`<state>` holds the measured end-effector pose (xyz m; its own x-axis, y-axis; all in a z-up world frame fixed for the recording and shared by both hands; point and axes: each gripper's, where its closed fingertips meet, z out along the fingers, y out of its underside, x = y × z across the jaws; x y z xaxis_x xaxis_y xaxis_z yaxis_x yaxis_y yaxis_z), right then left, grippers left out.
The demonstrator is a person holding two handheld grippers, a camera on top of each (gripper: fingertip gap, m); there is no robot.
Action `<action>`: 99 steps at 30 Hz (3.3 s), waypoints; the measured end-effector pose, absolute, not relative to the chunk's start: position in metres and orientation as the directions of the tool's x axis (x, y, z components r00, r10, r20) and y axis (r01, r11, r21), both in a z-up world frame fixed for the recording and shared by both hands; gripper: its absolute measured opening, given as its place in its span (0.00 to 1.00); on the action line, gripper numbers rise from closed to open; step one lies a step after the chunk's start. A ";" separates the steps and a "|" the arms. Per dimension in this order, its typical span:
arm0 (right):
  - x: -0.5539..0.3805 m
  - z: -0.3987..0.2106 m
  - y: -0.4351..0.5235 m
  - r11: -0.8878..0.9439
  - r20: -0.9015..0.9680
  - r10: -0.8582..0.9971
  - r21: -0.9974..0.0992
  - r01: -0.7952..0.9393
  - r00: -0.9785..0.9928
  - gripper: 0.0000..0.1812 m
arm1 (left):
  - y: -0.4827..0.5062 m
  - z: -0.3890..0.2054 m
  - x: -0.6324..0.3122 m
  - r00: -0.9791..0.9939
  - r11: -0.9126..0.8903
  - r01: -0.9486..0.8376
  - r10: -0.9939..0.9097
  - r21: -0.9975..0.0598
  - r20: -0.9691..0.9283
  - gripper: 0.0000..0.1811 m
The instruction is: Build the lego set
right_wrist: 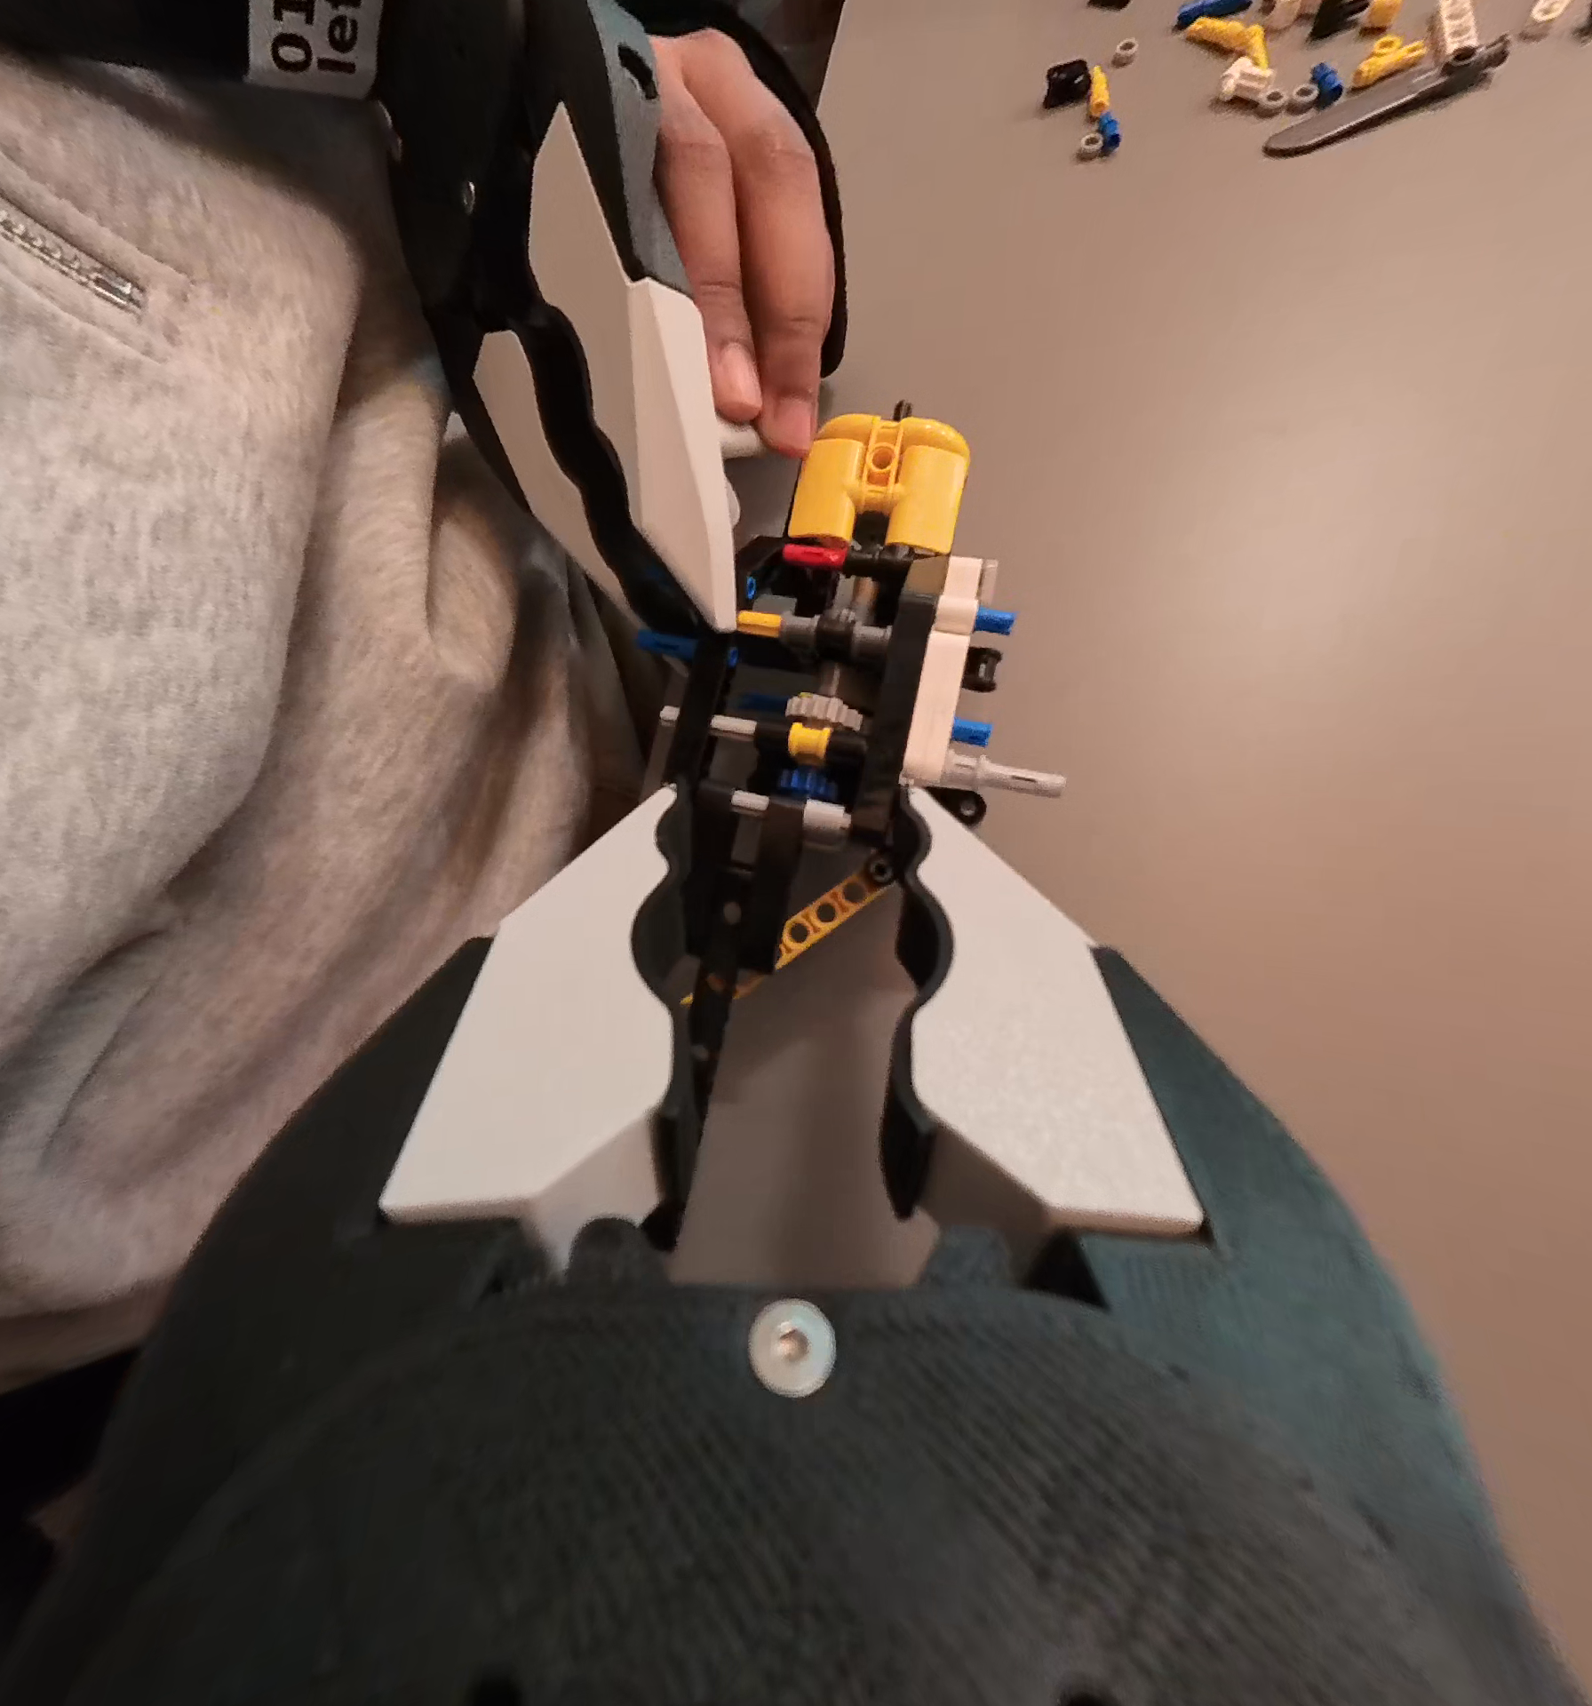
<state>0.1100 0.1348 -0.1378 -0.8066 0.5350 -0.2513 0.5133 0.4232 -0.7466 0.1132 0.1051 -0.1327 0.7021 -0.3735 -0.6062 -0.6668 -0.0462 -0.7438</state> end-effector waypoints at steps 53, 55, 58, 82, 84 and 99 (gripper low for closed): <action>0.105 -0.139 0.137 0.438 -0.271 0.585 -0.687 0.579 -0.764 0.22 | 0.110 -0.136 0.113 0.691 -0.034 -0.679 -0.367 -0.733 -0.623 0.07; 0.104 -0.140 0.137 0.443 -0.253 0.586 -0.695 0.566 -0.770 0.22 | 0.110 -0.136 0.113 0.690 -0.034 -0.681 -0.365 -0.732 -0.625 0.07; 0.102 -0.140 0.137 0.425 -0.258 0.596 -0.702 0.572 -0.760 0.22 | 0.111 -0.136 0.112 0.692 -0.035 -0.680 -0.360 -0.732 -0.626 0.07; 0.097 -0.134 0.131 0.428 -0.217 0.597 -0.728 0.536 -0.772 0.31 | 0.105 -0.116 0.074 0.939 -0.245 -0.189 -0.328 -0.951 -0.102 0.41; 0.098 -0.136 0.132 0.428 -0.209 0.610 -0.725 0.539 -0.765 0.33 | 0.107 -0.124 0.071 0.941 -0.294 -0.188 -0.326 -0.937 -0.087 0.42; 0.083 -0.135 0.149 0.281 -0.306 0.699 -0.714 0.641 -0.647 0.37 | 0.112 -0.119 0.063 0.946 -0.263 -0.237 -0.281 -0.935 -0.161 0.31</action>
<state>0.0835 0.1488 -0.1350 -0.6468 0.6986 -0.3060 0.6412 0.2809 -0.7142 0.0630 0.1122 -0.1187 0.9461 -0.2810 -0.1609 -0.2372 -0.2632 -0.9351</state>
